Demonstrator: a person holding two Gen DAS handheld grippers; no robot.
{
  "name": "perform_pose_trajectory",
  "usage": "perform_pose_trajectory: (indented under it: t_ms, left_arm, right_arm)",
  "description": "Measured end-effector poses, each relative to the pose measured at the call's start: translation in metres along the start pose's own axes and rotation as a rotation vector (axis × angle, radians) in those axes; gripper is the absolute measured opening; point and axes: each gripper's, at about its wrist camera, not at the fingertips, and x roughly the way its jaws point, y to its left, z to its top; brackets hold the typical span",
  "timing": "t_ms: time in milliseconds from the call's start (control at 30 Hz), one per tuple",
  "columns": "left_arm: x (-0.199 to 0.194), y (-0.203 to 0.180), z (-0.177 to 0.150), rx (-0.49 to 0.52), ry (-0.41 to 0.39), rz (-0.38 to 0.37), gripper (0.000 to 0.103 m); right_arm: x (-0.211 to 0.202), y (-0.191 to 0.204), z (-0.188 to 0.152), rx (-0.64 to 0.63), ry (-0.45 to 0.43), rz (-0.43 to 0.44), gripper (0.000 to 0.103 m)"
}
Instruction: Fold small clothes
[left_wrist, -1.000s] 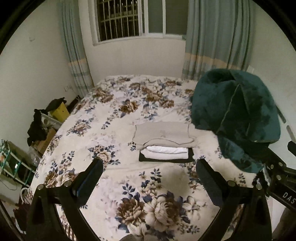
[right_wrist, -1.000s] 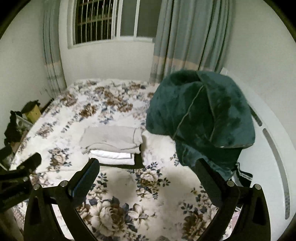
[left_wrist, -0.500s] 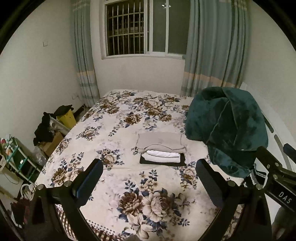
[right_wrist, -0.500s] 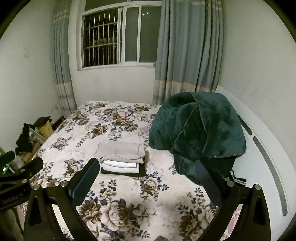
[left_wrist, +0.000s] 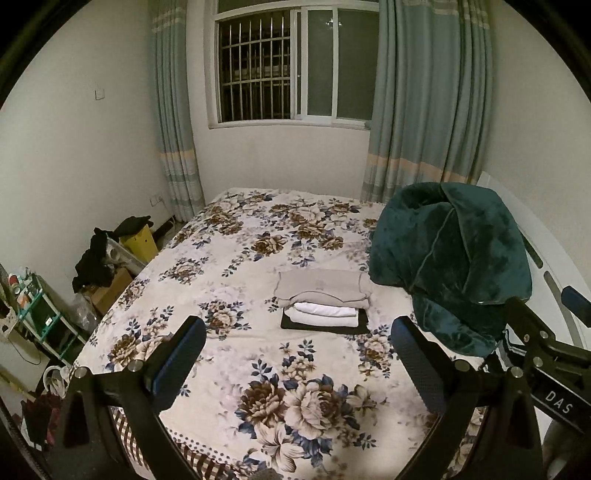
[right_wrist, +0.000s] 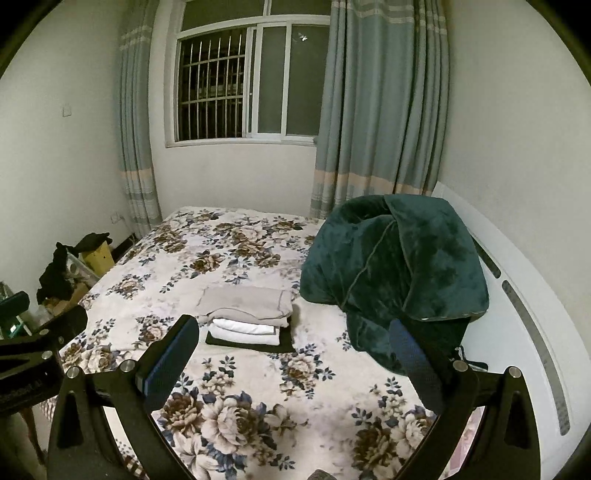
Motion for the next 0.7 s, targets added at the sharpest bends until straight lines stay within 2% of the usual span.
perform_pose_trajectory:
  t_ms: [700]
  left_arm:
    - [-0.013, 0.006, 0.003, -0.011, -0.019, 0.038, 0.103]
  right_arm:
    - [0.009, -0.004, 0.006, -0.005, -0.002, 0.034, 0.103]
